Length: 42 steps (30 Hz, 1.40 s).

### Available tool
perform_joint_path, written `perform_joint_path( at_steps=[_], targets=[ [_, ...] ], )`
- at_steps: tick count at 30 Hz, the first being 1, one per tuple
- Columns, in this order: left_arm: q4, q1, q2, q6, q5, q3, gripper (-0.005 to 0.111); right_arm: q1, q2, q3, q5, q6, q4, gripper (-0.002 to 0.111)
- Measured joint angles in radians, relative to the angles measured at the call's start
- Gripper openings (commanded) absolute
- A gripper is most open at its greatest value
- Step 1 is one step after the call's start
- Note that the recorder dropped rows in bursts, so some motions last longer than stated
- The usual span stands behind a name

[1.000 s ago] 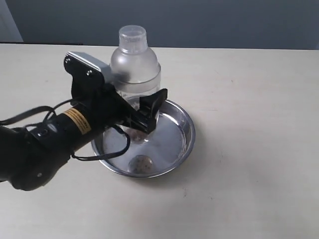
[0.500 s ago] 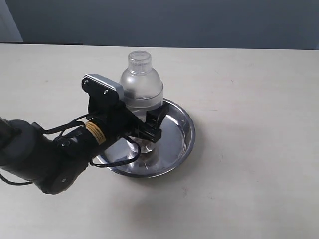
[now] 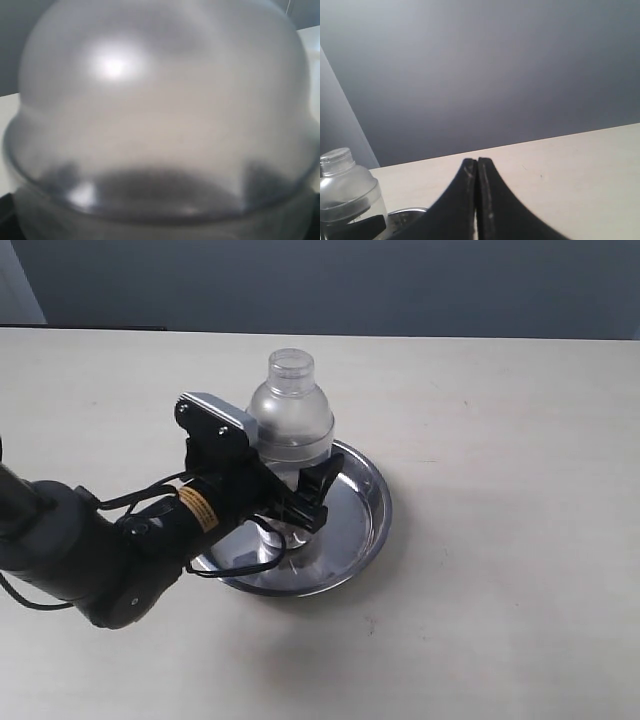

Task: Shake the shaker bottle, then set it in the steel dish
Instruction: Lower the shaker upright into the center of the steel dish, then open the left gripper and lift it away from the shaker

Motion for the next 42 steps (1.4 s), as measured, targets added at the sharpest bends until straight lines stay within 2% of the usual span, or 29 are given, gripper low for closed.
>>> perform_joint_path(
  at_steps=[7,19,42],
  targets=[
    [0.004,0.000,0.002,0.023,-0.019,0.000,0.106,0.000,0.000,0.000,-0.002,0.000,0.000,-0.001],
    [0.036,0.000,-0.016,0.027,-0.033,-0.002,0.105,0.000,0.000,0.000,-0.002,0.000,0.000,-0.001],
    [-0.023,0.000,-0.240,0.129,-0.036,-0.002,0.105,0.000,0.000,0.000,0.000,0.000,0.000,-0.001]
  ],
)
